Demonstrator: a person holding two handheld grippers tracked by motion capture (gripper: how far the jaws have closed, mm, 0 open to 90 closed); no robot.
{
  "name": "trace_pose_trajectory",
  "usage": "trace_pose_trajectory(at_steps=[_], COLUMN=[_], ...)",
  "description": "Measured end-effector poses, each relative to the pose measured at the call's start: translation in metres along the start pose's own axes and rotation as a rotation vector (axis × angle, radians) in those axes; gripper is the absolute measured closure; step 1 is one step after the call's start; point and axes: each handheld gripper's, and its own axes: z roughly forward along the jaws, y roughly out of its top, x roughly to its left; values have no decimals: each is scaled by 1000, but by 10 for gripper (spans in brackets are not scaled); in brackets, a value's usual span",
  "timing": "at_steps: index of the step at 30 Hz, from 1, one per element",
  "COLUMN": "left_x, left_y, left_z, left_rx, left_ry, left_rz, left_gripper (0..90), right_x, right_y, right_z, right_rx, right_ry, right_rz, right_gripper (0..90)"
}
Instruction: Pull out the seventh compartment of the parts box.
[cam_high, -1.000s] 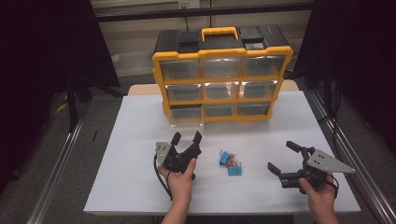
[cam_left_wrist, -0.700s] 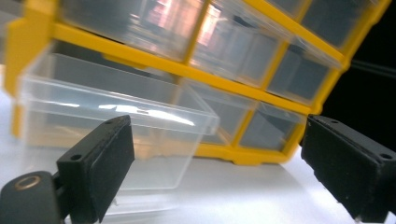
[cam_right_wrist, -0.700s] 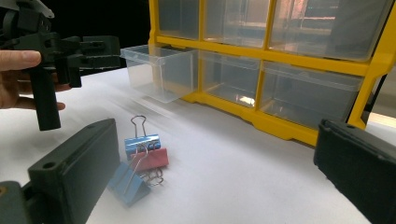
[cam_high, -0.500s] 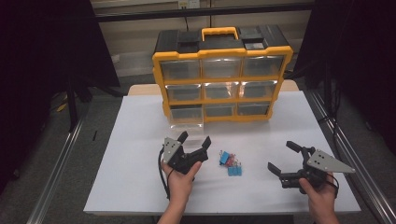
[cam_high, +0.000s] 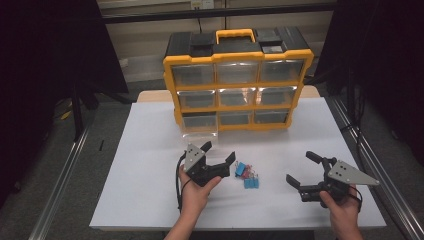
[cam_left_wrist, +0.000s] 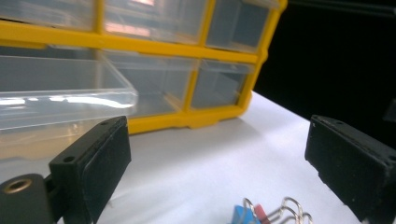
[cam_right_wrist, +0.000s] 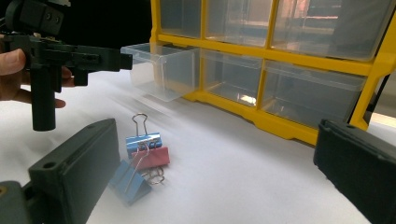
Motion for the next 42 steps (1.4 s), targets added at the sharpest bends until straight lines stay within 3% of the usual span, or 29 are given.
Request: trace_pose_trajectory(at_steps=[5, 6, 7, 8, 10, 11, 12, 13, 16, 17, 18, 19, 20, 21, 23, 24, 25, 26, 27, 28, 29, 31, 33, 35, 37, 39, 41, 42], left_x=[-6, -5, -9, -7, -14, -12, -14, -13, -16, -15, -19, -18, -15, -16, -15, -14, -16, -14, -13, -14, -11, -11, -9, -10, -12, -14, -16, -16], left_y=[0, 0, 0, 1, 0, 0, 0, 1, -1, -1, -3, -3, -3, -3, -5, -5, -6, -6, -6, -6, -6, -5, -6, -6, -6, -7, -9, -10], left_z=[2, 2, 3, 2, 6, 5, 6, 6, 10, 10, 12, 12, 13, 13, 13, 13, 14, 13, 14, 14, 14, 14, 15, 16, 17, 17, 18, 19], left_rx=[23, 30, 31, 71, 55, 80, 82, 110, 121, 140, 121, 144, 150, 166, 185, 190, 186, 214, 205, 216, 228, 255, 257, 278, 291, 313, 333, 349], left_ry=[-45, -80, -80, -101, -92, -120, -119, -160, -171, -178, -124, -120, -154, -113, -98, -94, -95, -95, -114, -71, -99, -45, -83, -53, -63, -68, -79, -82], left_rz=[14, 28, 13, 48, 26, 45, 56, 69, 75, 95, 73, 88, 88, 98, 99, 100, 74, 104, 94, 92, 86, 110, 90, 112, 101, 131, 122, 140], left_gripper=[78, 79, 79, 79, 83, 86, 86, 87, 91, 93, 96, 97, 101, 108, 117, 127, 139, 147, 159, 179, 215, 279, 325, 335, 354, 356, 368, 378], right_x=[0, 0, 0, -1, -1, -1, -1, -1, -1, -1, -1, -1, -1, -1, -1, -1, -1, 0, 0, -1, 0, 0, 0, 0, -1, 0, 0, 0], right_y=[0, 0, 0, 0, 0, 0, 0, 0, 0, 0, 0, 0, 0, 0, -1, 0, 0, 0, -1, -1, -1, -1, -1, -1, -1, -1, -1, -1], right_z=[0, 0, 0, 0, 0, 0, 0, 0, 1, 1, 1, 1, 1, 1, 2, 1, 2, 2, 2, 2, 2, 2, 2, 2, 3, 3, 3, 3], right_rx=[2, 4, 2, 1, 2, 2, 3, 4, 4, 5, 6, 6, 7, 7, 9, 11, 12, 16, 16, 13, 14, 13, 14, 13, 13, 14, 14, 15], right_ry=[1, 0, 1, 1, -2, -2, -5, -5, -8, -5, -5, -4, -3, -2, -4, -2, -1, -5, -4, 0, 0, 0, 1, 1, 1, 2, 1, 0], right_rz=[-2, 0, 1, 0, -1, -2, -2, -2, -4, -3, -4, -5, -6, -5, -6, -8, -7, -8, -8, -10, -8, -8, -9, -9, -12, -8, -11, -13], right_gripper=[1, 0, 0, 0, 0, 1, 0, 0, 1, 0, 1, 0, 1, 1, 0, 1, 1, 1, 1, 1, 1, 1, 1, 2, 2, 2, 2, 2])
